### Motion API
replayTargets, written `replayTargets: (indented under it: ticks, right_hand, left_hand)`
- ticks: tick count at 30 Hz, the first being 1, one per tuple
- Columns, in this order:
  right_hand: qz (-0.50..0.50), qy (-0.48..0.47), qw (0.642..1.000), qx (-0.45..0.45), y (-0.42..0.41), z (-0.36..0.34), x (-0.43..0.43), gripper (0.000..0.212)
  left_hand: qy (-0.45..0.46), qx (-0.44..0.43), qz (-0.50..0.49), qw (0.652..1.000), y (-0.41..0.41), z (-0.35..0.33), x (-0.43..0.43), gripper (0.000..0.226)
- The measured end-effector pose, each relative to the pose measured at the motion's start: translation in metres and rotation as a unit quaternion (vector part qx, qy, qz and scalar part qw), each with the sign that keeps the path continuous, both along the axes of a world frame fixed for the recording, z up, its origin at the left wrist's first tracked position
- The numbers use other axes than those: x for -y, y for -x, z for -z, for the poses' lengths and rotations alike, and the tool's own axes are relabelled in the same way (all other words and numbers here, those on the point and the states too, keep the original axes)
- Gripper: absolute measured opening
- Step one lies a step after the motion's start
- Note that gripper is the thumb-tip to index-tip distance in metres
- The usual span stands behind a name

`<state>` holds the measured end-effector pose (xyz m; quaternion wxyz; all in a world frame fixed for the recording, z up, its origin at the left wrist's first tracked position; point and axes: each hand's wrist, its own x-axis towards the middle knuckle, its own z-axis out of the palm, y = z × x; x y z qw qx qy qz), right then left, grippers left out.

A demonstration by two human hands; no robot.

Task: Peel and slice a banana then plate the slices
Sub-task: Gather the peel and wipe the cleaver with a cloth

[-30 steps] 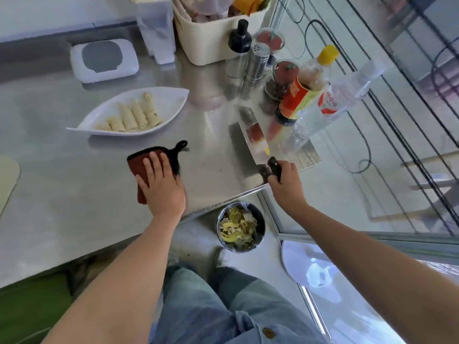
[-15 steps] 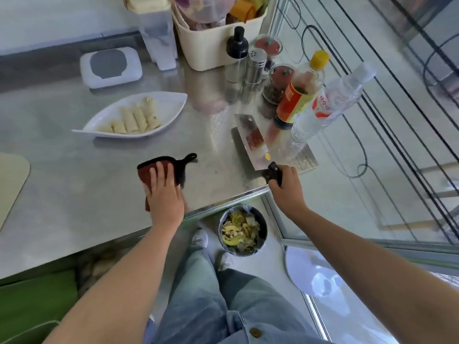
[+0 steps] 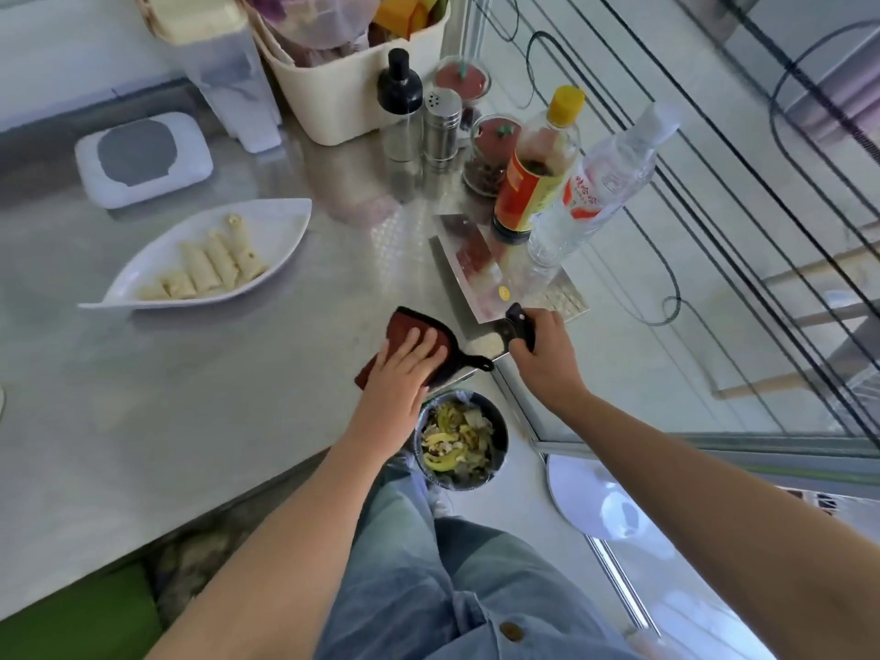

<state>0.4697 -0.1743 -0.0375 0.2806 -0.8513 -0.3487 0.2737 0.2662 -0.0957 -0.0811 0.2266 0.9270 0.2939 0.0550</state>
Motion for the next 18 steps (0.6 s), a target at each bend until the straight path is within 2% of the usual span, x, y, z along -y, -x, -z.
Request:
replayTargets:
  ticks: [2, 4, 6, 8, 10, 11, 12, 14, 15, 16, 18]
  right_hand:
    - [-0.005, 0.003, 1.0, 0.001, 0.0, -0.001, -0.002, 0.037]
    - [-0.011, 0.006, 1.0, 0.0, 0.001, -0.003, -0.004, 0.037]
    - [-0.016, 0.004, 1.0, -0.004, 0.003, -0.005, -0.005, 0.036]
    - [-0.025, -0.001, 1.0, -0.01, 0.005, -0.006, -0.005, 0.035]
    - [-0.046, -0.022, 0.998, -0.021, 0.01, -0.008, -0.005, 0.033]
    - [-0.061, -0.038, 0.997, -0.032, 0.013, -0.009, -0.005, 0.032]
    - [-0.077, -0.055, 0.994, -0.053, 0.017, -0.011, -0.006, 0.032]
    - [-0.103, -0.071, 0.986, -0.107, 0.025, -0.016, -0.009, 0.031]
    - [-0.113, -0.067, 0.983, -0.126, 0.028, -0.018, -0.01, 0.031]
    - [-0.121, -0.063, 0.981, -0.139, 0.031, -0.019, -0.011, 0.03]
    - [-0.129, -0.063, 0.978, -0.153, 0.032, -0.02, -0.011, 0.027]
  left_hand:
    - [-0.008, 0.025, 0.017, 1.0, 0.021, 0.002, 0.008, 0.047]
    - [-0.021, 0.024, -0.025, 0.999, 0.044, 0.005, 0.011, 0.044]
    - [-0.035, 0.033, -0.125, 0.991, 0.056, 0.0, 0.01, 0.038]
    - [0.002, 0.092, -0.279, 0.956, 0.047, -0.019, 0.006, 0.03]
    - [0.124, 0.191, -0.427, 0.875, 0.025, -0.037, -0.005, 0.025]
    - [0.226, 0.246, -0.474, 0.814, 0.011, -0.045, -0.011, 0.024]
    - [0.335, 0.309, -0.503, 0.734, -0.001, -0.053, -0.017, 0.024]
    - [0.528, 0.406, -0.527, 0.529, -0.021, -0.067, -0.025, 0.022]
    - [0.586, 0.425, -0.527, 0.444, -0.028, -0.072, -0.027, 0.023]
    - [0.612, 0.43, -0.53, 0.4, -0.032, -0.076, -0.029, 0.023]
    - [0.612, 0.434, -0.534, 0.389, -0.032, -0.083, -0.034, 0.021]
